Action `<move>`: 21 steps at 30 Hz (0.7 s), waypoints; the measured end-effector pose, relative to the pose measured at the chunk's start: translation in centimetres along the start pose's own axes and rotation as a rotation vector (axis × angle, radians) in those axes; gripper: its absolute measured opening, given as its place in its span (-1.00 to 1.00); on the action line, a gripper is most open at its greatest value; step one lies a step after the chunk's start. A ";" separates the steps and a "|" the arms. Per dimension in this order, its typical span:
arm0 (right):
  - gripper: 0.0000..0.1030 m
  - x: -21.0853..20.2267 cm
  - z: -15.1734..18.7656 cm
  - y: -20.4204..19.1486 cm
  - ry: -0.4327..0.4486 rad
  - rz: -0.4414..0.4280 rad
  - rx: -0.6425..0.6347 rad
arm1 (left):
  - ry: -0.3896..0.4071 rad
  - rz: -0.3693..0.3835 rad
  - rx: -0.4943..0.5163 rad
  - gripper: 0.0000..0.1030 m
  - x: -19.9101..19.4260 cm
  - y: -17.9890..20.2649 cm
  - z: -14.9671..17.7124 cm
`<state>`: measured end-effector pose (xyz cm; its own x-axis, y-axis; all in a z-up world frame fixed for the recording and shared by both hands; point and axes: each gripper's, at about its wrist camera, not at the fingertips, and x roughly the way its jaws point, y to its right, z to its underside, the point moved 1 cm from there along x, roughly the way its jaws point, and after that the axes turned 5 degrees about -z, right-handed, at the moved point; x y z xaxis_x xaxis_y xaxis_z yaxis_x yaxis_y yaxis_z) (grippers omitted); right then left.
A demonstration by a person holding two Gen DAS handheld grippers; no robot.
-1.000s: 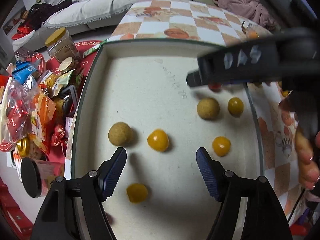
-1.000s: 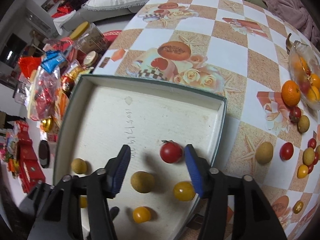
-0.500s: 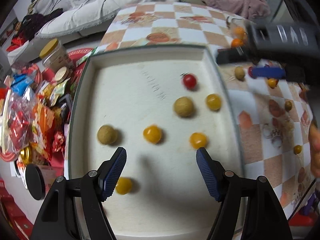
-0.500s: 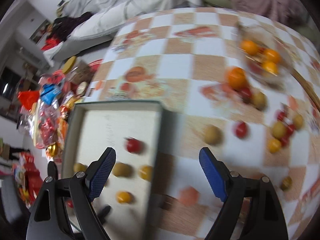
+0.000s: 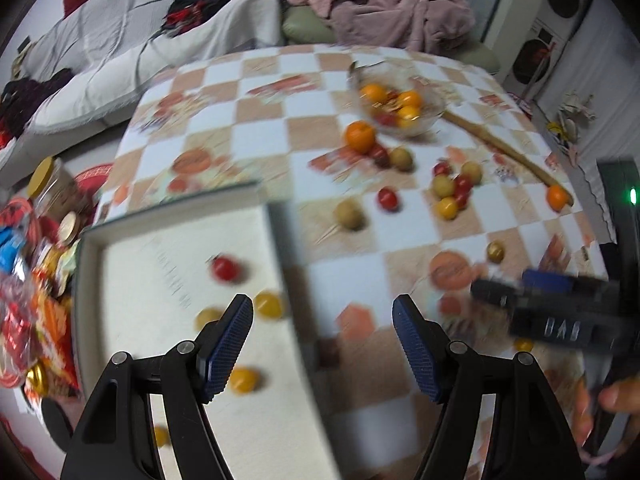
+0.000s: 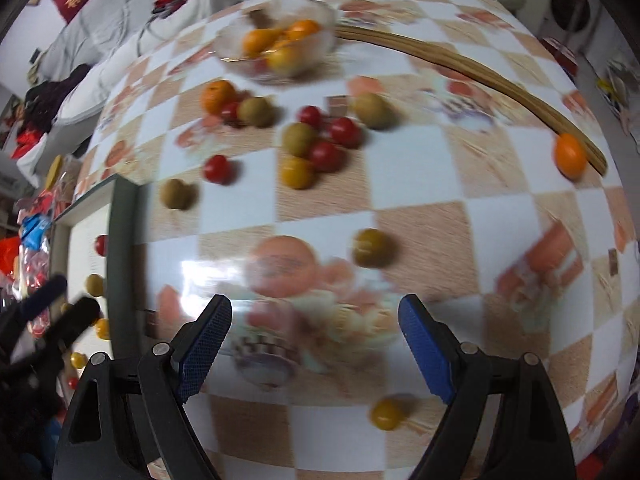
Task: Organize fruits
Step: 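Move both open tools back over the fruits on the table, then grasp a brown round fruit with the left tool while the right tool grasps an olive cherry tomato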
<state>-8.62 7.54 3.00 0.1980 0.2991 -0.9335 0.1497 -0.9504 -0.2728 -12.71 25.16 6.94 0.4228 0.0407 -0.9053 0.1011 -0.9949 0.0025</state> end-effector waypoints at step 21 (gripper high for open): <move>0.71 2.1 -1.9 2.2 -0.007 0.031 -0.077 | -0.084 -0.112 0.031 0.43 10.1 3.5 -5.0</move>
<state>-6.05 6.20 0.91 0.1966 0.2689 -0.9429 0.2173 -0.9497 -0.2255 -3.58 22.58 -0.04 0.3333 0.1447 -0.9317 0.1149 -0.9870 -0.1121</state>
